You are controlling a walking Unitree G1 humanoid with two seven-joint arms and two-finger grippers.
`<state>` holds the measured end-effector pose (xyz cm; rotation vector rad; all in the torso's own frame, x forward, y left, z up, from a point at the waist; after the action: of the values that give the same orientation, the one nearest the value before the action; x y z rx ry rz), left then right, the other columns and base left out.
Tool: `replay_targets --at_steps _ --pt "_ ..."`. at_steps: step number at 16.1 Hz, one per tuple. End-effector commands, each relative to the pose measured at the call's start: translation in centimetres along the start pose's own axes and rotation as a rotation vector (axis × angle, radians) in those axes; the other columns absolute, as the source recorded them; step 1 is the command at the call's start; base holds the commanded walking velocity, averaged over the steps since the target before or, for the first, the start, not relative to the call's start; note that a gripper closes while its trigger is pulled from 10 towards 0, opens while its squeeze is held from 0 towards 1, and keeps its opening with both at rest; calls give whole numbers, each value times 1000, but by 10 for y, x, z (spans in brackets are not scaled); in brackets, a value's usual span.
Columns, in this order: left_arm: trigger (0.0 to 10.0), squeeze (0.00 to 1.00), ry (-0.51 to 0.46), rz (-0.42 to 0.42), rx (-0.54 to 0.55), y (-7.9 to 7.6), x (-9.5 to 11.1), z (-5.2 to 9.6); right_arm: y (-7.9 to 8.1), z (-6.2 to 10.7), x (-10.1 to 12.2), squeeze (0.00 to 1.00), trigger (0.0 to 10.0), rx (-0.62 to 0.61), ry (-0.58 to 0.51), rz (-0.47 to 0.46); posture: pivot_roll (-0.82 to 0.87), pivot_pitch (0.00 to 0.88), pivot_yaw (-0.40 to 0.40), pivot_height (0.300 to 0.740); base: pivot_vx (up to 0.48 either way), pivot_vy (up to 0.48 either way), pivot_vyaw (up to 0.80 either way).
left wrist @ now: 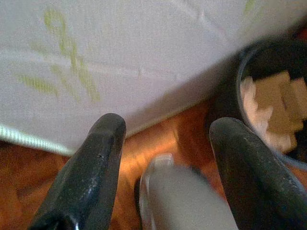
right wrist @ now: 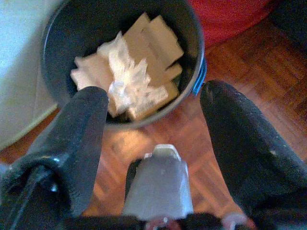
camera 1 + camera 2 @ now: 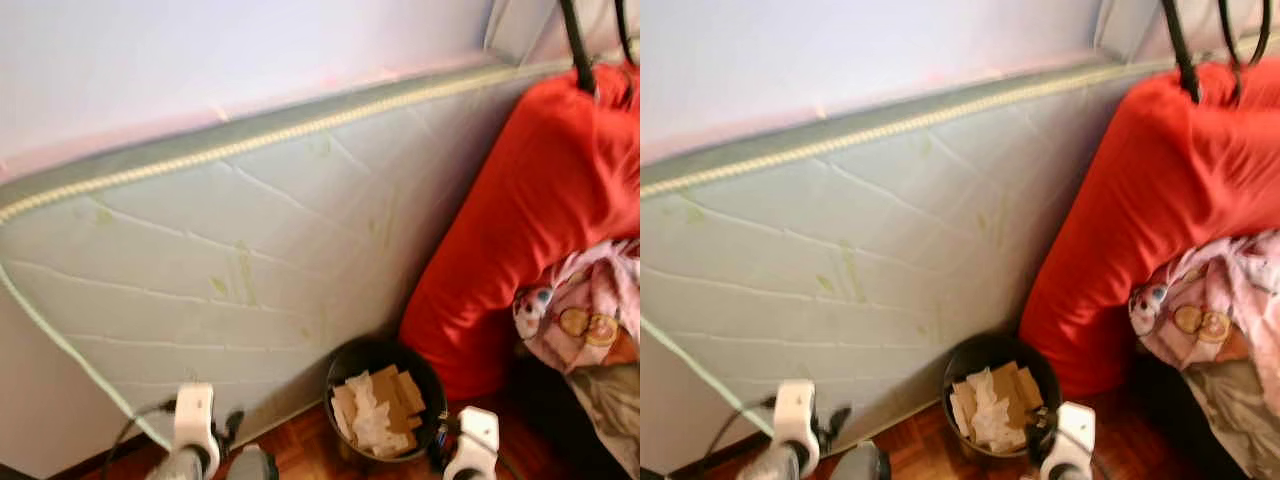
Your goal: Clean up the room
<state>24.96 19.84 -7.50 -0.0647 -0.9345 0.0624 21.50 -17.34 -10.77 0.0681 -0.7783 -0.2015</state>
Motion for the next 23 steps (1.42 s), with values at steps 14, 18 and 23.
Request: replay_targets --at_steps 14,18,23 --pt "10000 0 236 79 181 32 -60 22 -2 6 -29 0 10000 20 136 85 30 0 -36 740 0 0 0" --pt "10000 0 257 85 209 43 -67 29 -2 7 -32 0 10000 7 154 84 41 0 -37 740 0 0 0" --pt "10000 0 250 88 195 37 -65 26 -2 7 -32 0 10000 10 162 93 42 0 -42 740 0 0 -727"
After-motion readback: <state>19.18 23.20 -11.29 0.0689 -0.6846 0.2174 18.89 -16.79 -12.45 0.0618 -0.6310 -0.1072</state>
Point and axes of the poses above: a point about 5 cm out from each wrist's last joint towards the gripper, its own z axis pointing back from the gripper into the wrist, its own x axis along the axis of the wrist's last joint, y = z × x, the point moved 4 cm from there along -z, pointing out of the wrist towards the gripper, and after that the axes turned 2 degrees about z, right-handed, at the moved point
